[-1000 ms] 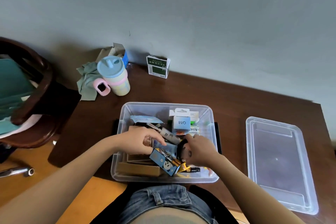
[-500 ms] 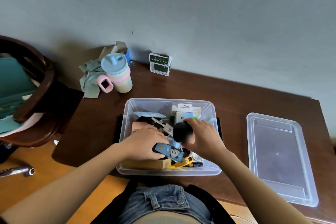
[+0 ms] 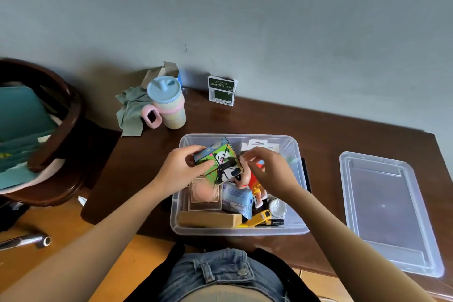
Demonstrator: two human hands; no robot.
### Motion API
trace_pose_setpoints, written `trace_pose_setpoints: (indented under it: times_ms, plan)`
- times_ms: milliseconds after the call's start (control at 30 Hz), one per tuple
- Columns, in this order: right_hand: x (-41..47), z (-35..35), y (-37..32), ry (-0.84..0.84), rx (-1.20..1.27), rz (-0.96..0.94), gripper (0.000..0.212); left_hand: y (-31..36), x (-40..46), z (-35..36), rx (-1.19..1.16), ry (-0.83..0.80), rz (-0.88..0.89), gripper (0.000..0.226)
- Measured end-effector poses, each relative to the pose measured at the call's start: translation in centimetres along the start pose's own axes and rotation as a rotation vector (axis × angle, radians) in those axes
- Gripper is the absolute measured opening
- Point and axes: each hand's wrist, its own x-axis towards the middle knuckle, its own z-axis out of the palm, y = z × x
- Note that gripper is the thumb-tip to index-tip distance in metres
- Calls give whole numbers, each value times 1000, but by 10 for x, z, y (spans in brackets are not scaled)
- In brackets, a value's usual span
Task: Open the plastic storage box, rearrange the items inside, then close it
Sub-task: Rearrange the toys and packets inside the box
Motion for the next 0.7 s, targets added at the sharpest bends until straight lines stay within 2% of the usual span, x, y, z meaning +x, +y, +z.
trace_pose_setpoints:
  times_ms: [67, 167, 333, 467, 533, 633, 700]
  plan:
    - [-10, -7, 7, -5, -4, 30, 13, -1, 4, 1, 17, 65, 3, 21]
    - [-26, -18, 18, -103, -42, 106, 11, 1, 10, 6, -80, 124, 4, 22]
    - [-45, -27, 37, -388, -322, 303, 21, 1, 15, 8, -5, 232, 48, 21]
    - [-49, -17, 40, -544, -375, 275, 17, 4, 15, 7, 4, 242, 104, 24]
    - [-47, -8, 40, -581, -407, 227, 24, 7, 16, 5, 1, 230, 154, 25]
    - [-43, 5, 44, -622, -530, 211, 38, 9, 16, 1, 120, 170, 235, 25]
    - [-42, 14, 48, -666, -592, 222, 39, 10, 16, 0, 189, 119, 281, 28]
